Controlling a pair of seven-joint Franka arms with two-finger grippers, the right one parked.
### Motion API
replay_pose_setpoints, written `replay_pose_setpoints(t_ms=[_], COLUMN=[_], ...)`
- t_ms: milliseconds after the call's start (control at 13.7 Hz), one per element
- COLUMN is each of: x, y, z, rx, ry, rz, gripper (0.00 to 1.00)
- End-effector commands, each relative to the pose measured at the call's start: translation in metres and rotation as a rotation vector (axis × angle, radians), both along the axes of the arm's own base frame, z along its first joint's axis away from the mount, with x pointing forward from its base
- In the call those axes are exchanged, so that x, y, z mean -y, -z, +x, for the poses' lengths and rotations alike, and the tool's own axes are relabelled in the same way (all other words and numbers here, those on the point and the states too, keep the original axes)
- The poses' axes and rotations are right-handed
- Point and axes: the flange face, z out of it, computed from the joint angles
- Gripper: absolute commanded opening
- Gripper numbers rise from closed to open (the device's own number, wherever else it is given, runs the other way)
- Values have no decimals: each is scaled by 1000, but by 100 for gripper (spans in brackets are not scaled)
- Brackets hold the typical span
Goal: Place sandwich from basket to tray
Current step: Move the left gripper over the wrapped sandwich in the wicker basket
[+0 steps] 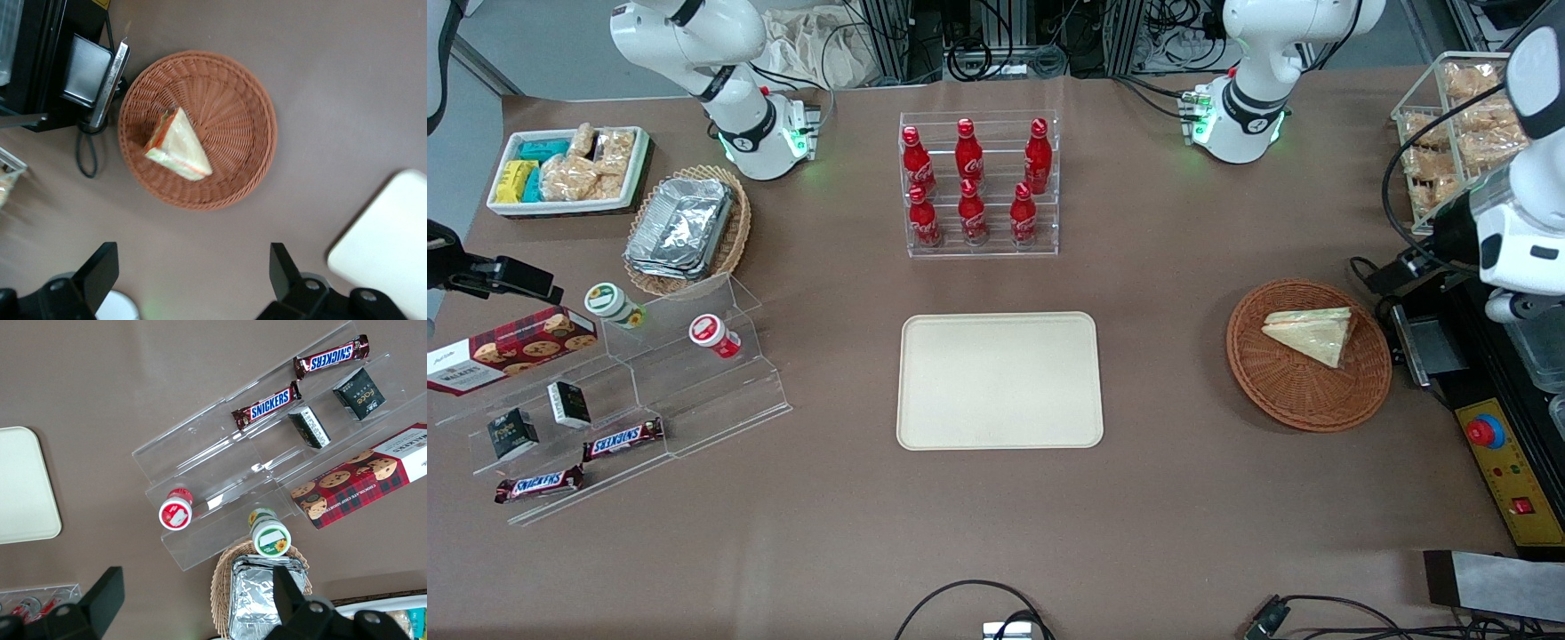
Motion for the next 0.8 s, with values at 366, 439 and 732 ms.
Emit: replay_pose_setpoints(t_ms=[366, 439, 732], x=[-35, -38, -62], y=[82, 93, 134], z=[-56, -58, -66], rx=[106, 103, 77], ry=[-251, -278, -378], rz=[-5, -3, 4], gripper=[100, 100, 100])
